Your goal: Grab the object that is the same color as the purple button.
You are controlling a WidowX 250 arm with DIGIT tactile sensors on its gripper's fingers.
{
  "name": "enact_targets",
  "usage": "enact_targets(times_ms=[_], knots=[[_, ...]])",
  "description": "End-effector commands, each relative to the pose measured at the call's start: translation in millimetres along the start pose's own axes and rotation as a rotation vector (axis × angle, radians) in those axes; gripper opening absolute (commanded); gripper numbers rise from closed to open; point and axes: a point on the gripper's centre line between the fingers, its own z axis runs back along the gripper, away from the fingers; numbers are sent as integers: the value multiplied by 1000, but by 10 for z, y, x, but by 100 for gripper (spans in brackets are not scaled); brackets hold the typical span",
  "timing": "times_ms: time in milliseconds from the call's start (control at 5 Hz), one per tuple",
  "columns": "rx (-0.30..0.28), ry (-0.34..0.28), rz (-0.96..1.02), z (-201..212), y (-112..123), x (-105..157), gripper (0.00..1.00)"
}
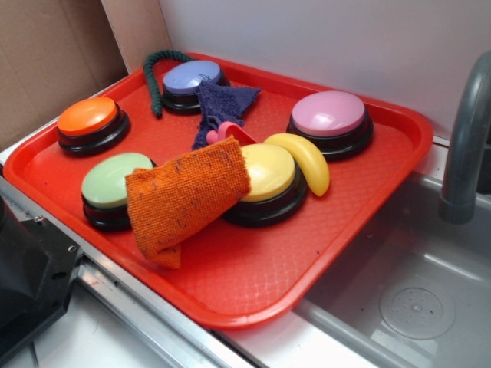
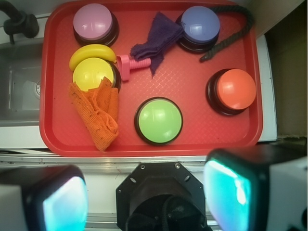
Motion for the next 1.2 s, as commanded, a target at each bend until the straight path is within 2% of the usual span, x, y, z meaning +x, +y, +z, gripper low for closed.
enact_targets(times_ms=[0,200,400,600,800,1000], knots=[[0,0,0,0,0,0,100],[-29,4,79,-104,53,209,100],[-58,-20,212,-348,121,438,100],[-3,-46,333,-622,198,671,100],[-24,-97,468,-836,270,799,100],[-21,-167,612,-1236,426,1085,100]])
